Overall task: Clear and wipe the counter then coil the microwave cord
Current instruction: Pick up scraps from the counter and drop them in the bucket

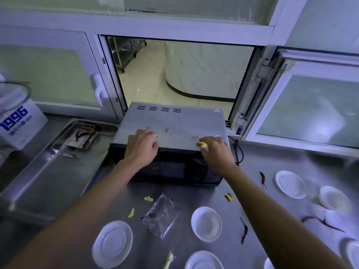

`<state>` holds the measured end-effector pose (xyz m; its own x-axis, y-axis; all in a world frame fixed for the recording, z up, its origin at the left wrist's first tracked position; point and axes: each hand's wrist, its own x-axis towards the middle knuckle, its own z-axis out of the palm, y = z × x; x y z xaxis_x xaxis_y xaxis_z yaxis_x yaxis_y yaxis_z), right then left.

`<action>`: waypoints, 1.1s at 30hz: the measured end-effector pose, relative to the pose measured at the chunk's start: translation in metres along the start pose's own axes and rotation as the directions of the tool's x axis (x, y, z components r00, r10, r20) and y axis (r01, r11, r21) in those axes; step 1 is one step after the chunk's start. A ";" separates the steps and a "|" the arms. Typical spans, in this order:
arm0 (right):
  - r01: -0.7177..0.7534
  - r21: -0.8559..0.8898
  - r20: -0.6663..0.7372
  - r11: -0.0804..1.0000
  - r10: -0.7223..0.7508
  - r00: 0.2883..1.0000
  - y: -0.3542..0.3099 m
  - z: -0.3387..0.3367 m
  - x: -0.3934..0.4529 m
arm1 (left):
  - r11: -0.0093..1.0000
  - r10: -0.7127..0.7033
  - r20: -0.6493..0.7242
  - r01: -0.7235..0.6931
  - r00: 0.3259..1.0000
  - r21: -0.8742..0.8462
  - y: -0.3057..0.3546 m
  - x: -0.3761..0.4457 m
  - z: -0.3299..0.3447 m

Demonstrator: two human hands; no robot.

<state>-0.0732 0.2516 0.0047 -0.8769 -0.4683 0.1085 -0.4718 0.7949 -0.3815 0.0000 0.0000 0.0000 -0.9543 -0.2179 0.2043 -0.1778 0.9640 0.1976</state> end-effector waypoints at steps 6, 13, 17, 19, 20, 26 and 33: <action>-0.053 -0.095 -0.007 0.994 0.053 0.999 -0.006 0.011 0.007 | 0.994 -0.088 0.036 0.086 0.995 0.070 -0.022 0.010 0.003; -0.091 -0.135 -0.066 0.987 0.082 0.994 -0.007 0.017 0.013 | 0.995 -0.056 -0.017 0.057 0.998 0.078 -0.037 0.014 0.009; -0.121 -0.151 -0.086 0.981 0.109 0.990 -0.010 0.019 0.012 | 0.998 -0.046 -0.011 0.046 0.999 0.037 -0.039 0.013 0.010; -0.127 -0.145 -0.097 0.981 0.114 0.989 -0.012 0.019 0.012 | 1.000 -0.027 -0.021 0.027 0.999 0.006 -0.039 0.012 0.010; -0.129 -0.135 -0.105 0.982 0.115 0.988 -0.012 0.019 0.011 | 1.000 -0.015 -0.027 0.014 1.000 -0.021 -0.039 0.012 0.010; -0.129 -0.086 -0.193 0.988 0.110 0.975 -0.016 0.017 0.001 | 0.984 0.076 -0.052 -0.083 0.996 -0.158 -0.027 0.012 0.005; -0.170 0.007 -0.307 0.985 0.164 0.937 0.002 0.000 -0.041 | 0.938 0.244 -0.083 -0.257 0.966 -0.231 0.023 0.009 0.013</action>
<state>-0.0376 0.2721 -0.0008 -0.9278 -0.1901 0.3210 -0.3151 0.8601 -0.4012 -0.0160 0.0218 -0.0061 -0.9455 0.0120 0.3254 0.1339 0.9253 0.3548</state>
